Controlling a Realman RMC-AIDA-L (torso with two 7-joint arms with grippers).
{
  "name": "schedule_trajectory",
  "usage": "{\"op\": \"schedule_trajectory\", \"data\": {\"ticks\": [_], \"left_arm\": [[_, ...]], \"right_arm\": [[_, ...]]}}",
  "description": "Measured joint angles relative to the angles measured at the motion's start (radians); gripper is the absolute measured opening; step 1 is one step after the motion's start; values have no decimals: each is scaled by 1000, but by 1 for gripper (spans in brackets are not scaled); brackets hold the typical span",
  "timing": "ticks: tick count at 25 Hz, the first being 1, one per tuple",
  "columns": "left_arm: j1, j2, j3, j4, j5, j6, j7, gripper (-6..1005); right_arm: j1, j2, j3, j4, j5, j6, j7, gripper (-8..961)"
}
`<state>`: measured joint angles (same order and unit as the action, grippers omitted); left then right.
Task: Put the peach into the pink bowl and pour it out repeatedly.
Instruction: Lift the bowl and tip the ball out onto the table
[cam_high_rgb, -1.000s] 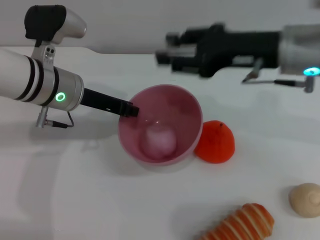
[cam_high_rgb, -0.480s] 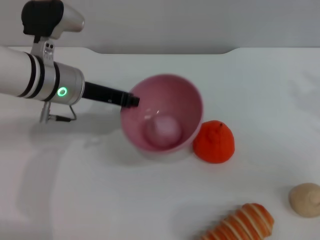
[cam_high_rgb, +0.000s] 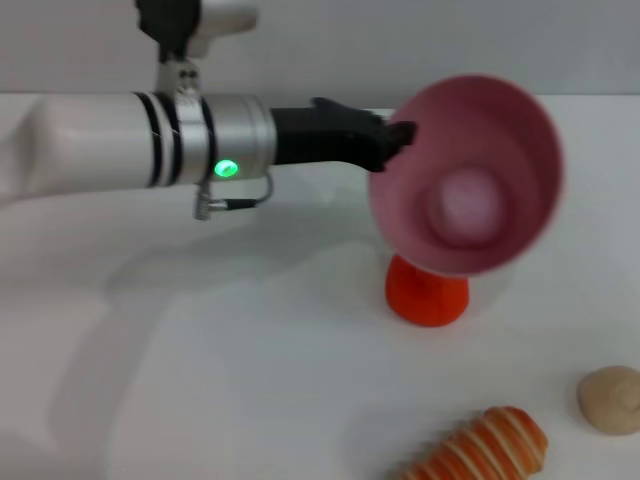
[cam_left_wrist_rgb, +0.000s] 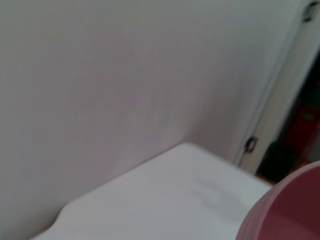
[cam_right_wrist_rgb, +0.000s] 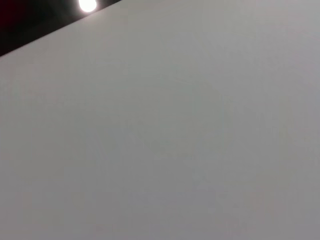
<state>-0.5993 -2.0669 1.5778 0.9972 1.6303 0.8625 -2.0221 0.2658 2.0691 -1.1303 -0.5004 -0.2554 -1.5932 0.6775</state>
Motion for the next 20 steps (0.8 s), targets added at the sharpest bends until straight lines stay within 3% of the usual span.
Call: {"op": "schedule_trajectory", "data": {"ticks": [6,12,20], "left_arm": [[86,-3,158,7,-341,-105,319,51],[171,-5,263,-1,-685,-128,633,51],[204,-5,406,-45,-1029,-133,978,51]], "right_arm": [[-23,2,104,6,3,-15,-24,483],[-37,0,164,7,4,-30,-24,479],[-36,-5,167,-1,-3,-32,-19,474]]}}
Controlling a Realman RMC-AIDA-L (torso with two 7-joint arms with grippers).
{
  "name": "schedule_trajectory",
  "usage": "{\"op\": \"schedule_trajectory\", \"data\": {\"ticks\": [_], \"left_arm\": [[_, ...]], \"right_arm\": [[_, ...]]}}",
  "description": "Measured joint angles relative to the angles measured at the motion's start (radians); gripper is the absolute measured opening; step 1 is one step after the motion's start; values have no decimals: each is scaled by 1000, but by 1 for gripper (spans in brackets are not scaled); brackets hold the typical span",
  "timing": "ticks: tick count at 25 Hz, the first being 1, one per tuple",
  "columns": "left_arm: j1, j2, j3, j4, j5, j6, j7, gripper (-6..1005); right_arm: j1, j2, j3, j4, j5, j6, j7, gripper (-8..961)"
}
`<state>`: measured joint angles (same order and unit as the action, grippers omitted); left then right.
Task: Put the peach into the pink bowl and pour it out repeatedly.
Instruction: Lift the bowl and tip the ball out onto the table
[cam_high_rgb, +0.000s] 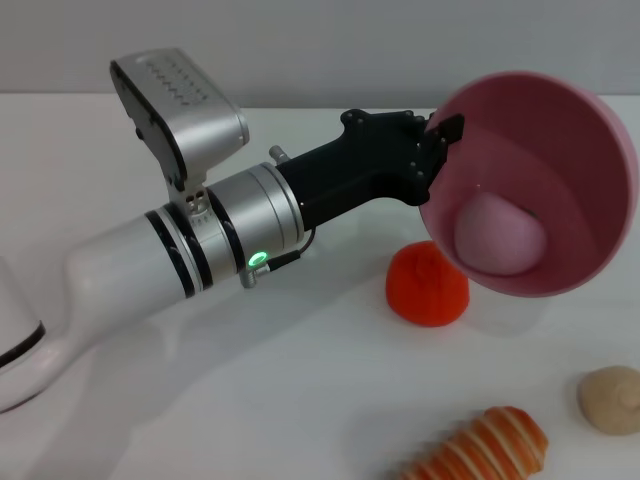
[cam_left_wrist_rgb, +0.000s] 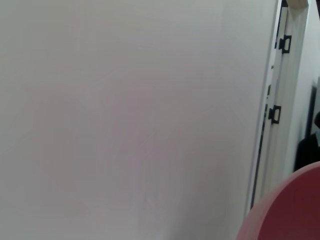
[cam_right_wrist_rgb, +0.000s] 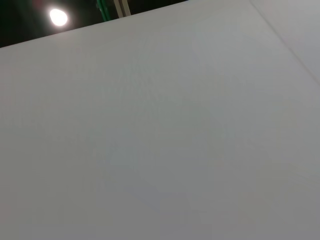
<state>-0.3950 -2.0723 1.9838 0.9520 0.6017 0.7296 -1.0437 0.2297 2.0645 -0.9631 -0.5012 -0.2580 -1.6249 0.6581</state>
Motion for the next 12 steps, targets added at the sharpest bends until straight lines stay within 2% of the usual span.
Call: {"op": "schedule_trajectory", "data": {"ticks": [6,12], "left_arm": [[2,-4,29,-25,-101,0,112,51],[4,-5,93,-26,-267,7,321,52]], "right_arm": [[2,-1,-6,1,0,-5,2,471],[1,-1,-4,5,0,-5,2,467]]}}
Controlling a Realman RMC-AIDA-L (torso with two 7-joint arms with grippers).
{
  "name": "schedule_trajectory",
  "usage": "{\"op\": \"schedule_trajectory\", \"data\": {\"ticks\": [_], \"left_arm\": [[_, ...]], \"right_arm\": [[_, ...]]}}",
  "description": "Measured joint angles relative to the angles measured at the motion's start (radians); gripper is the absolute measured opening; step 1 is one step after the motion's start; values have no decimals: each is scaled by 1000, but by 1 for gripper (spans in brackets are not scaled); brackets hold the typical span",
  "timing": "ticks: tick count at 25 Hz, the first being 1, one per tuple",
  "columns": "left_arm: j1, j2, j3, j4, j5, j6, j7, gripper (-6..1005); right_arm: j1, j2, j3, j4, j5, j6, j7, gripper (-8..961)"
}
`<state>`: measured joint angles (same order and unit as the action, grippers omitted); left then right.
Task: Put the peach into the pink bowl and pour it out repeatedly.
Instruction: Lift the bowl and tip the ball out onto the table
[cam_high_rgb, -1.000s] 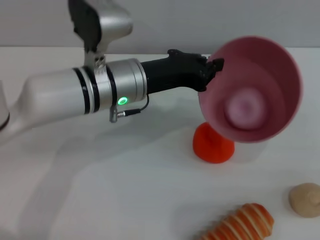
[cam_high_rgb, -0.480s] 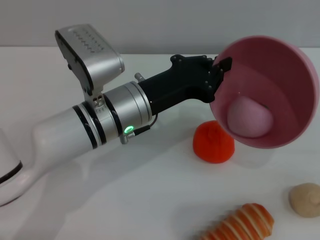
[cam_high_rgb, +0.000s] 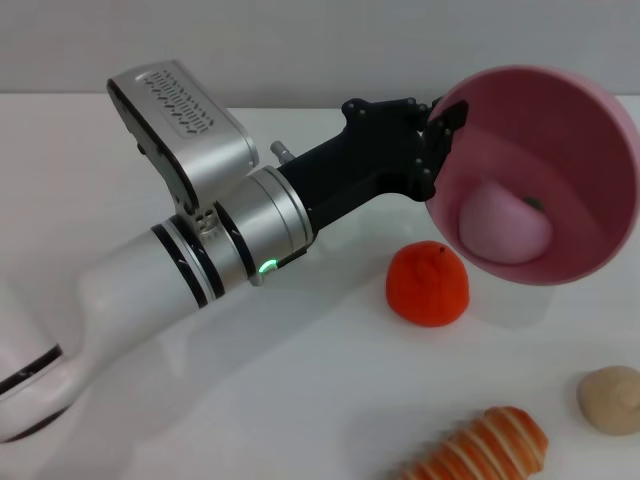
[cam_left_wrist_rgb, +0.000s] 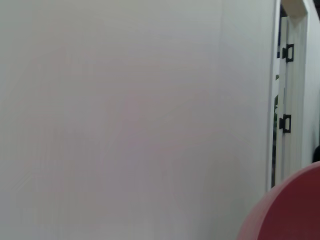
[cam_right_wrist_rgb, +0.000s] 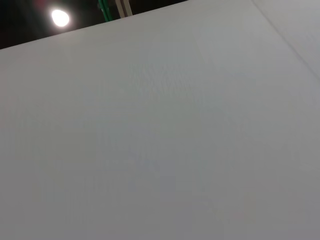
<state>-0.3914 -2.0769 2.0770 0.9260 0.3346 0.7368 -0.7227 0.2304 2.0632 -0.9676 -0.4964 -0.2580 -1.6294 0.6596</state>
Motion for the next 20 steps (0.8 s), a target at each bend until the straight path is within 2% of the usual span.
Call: {"op": "schedule_trajectory", "data": {"ticks": [2,10,20], "left_arm": [[0,0,27,0,-68,8,88,52],[1,0,57,-11,-172,22,263,52],[-3,0,125,-42,-389,37,559,52]], "right_arm": [[-2,0,1,0,0,0,0,466],[-2,2,-1,0,0,-3,-4,461],[7,3,-2,2,0,2,-5,455]]}}
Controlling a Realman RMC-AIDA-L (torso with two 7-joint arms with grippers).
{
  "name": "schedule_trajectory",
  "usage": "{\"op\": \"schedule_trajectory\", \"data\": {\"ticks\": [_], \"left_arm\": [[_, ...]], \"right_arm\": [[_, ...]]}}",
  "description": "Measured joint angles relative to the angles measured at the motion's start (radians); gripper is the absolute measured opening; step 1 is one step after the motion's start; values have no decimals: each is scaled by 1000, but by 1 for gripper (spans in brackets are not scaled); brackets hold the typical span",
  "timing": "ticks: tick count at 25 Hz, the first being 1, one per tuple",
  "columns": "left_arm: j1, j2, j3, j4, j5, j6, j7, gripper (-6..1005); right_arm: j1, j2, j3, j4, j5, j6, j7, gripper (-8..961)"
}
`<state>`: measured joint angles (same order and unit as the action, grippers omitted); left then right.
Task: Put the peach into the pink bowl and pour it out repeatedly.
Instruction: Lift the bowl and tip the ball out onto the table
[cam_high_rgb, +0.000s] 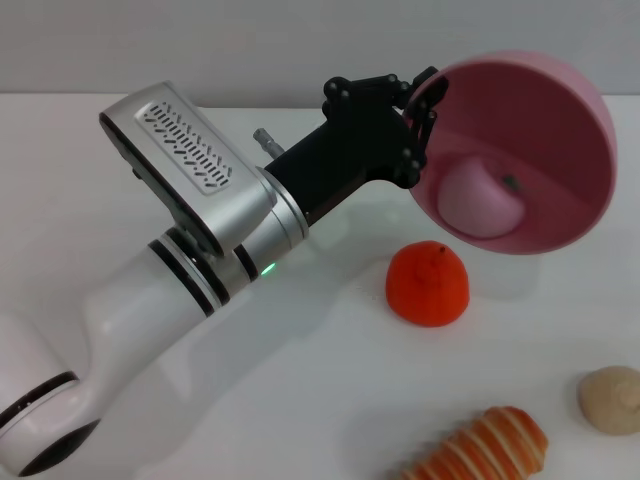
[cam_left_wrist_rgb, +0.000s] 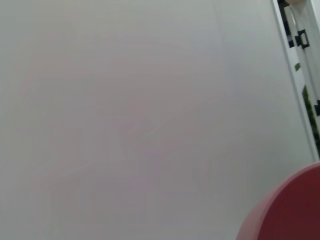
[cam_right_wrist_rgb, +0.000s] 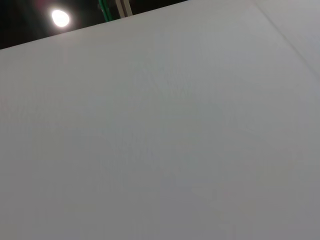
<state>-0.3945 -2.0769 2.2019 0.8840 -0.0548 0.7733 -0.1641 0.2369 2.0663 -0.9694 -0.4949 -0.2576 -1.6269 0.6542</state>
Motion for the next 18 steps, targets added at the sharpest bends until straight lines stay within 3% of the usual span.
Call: {"op": "schedule_trajectory", "data": {"ticks": [10,18], "left_arm": [[5,0,21,-25,-65,49,166,52],[8,0,17,-30,-95,76,205,52]], "right_arm": [[15,-1,6,3,-1,12,-12,450],[31,-3,6,0,-2,18,-24,445]]}}
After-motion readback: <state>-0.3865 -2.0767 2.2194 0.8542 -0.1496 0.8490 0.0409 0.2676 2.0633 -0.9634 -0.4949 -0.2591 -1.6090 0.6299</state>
